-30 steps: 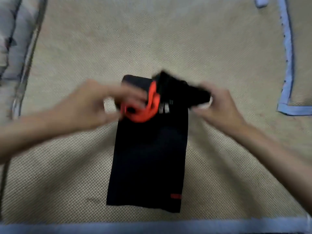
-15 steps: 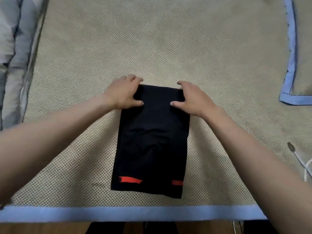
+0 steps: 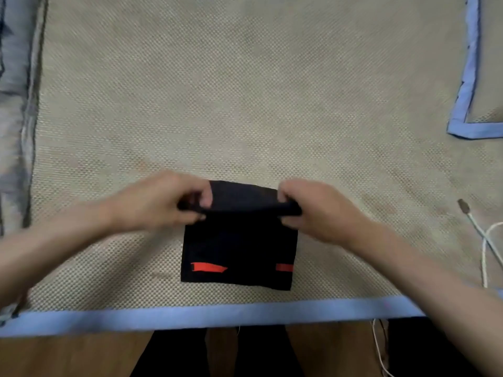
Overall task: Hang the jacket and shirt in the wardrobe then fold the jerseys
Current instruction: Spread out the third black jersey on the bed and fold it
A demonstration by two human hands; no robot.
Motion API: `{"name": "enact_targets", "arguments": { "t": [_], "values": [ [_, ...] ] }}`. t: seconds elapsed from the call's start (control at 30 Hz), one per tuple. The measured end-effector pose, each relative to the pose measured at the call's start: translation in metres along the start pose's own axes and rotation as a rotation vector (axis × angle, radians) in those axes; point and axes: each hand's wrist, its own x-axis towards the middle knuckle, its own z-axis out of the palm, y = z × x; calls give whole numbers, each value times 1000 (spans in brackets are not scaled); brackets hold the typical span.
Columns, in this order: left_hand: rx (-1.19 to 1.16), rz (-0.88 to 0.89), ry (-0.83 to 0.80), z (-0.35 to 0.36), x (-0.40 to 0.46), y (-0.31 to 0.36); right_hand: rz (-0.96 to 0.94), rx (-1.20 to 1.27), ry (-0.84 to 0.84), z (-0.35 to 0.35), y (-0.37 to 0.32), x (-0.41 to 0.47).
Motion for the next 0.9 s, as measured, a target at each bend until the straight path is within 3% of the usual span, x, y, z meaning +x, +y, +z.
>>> {"name": "enact_targets", "arguments": {
  "t": [0.07, 0.2, 0.23, 0.27, 0.33, 0.4, 0.53, 0.73, 0.83, 0.9],
  "values": [
    [176, 48, -90, 44, -23, 1, -82, -135, 8, 37, -13, -36],
    [413, -30, -387, 108, -36, 1, 4, -199, -422, 93, -27, -59],
    [380, -76, -383, 110, -34, 1, 6, -173, -388, 97, -31, -57],
    [321, -89, -276, 109, -30, 1, -1, -136, -247, 100, -35, -54],
    [289, -33, 88, 106, -14, -5, 7, -100, 121, 108, -41, -38],
    [323, -61, 310, 109, 5, -8, 90, -106, 273, 121, -45, -12],
    [490, -139, 170, 136, 33, -41, 202, -219, 193, 153, -13, 16],
    [446, 32, 135, 111, 24, -57, 228, -130, 180, 123, 33, -23],
    [75, -59, 47, 87, 22, -27, 366, 300, 152, 101, 14, -36],
    [-145, -119, 47, 67, 18, -2, 455, 515, 230, 84, 1, -56]
  ]
}}
